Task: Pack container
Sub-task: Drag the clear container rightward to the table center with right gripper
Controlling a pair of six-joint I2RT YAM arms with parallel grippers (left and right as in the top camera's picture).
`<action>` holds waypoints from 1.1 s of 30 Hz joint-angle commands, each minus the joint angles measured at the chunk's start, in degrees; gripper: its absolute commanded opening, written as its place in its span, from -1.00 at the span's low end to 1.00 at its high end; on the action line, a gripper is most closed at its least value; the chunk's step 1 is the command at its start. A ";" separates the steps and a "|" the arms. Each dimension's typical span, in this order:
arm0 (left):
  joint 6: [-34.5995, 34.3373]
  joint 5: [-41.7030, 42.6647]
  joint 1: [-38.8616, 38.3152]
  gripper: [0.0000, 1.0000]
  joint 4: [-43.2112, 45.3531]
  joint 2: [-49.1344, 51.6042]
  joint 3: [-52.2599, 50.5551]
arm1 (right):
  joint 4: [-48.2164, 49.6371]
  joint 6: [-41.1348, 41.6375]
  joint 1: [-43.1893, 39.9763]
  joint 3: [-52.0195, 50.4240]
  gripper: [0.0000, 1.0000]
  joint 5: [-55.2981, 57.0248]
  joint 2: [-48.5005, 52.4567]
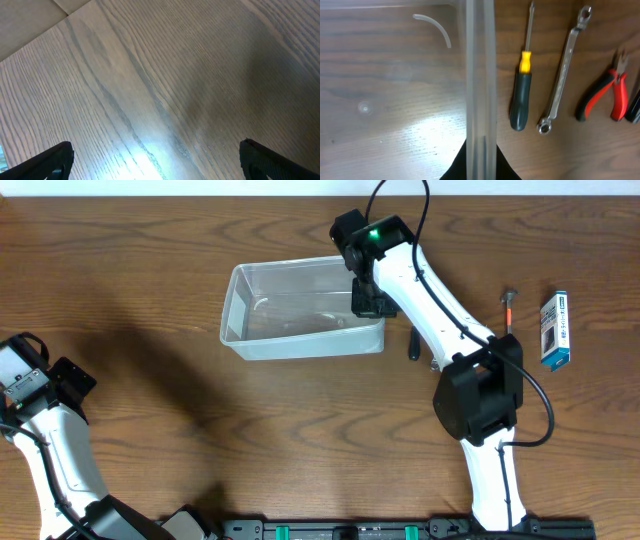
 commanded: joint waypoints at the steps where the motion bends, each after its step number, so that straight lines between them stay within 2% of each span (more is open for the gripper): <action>1: 0.74 -1.07 0.24 0.96 0.04 0.28 1.75 | -0.66 -5.73 0.70 -0.15 -0.97 5.53 -1.81; 8: 0.74 -1.07 0.24 0.96 0.04 0.28 1.75 | 2.82 -11.28 1.27 -0.15 -0.98 3.85 -8.04; 16: 0.74 -1.07 0.24 0.96 0.04 0.28 1.75 | 9.60 -14.51 1.53 -0.15 -0.97 4.20 -19.76; 28: 0.74 -1.07 0.24 0.96 0.04 0.28 1.75 | 2.03 -15.91 1.18 -0.76 -0.97 3.30 -31.50; 33: 0.74 -1.09 0.24 0.96 0.04 0.28 1.75 | 2.47 -15.96 1.18 -9.46 -0.97 2.12 -39.17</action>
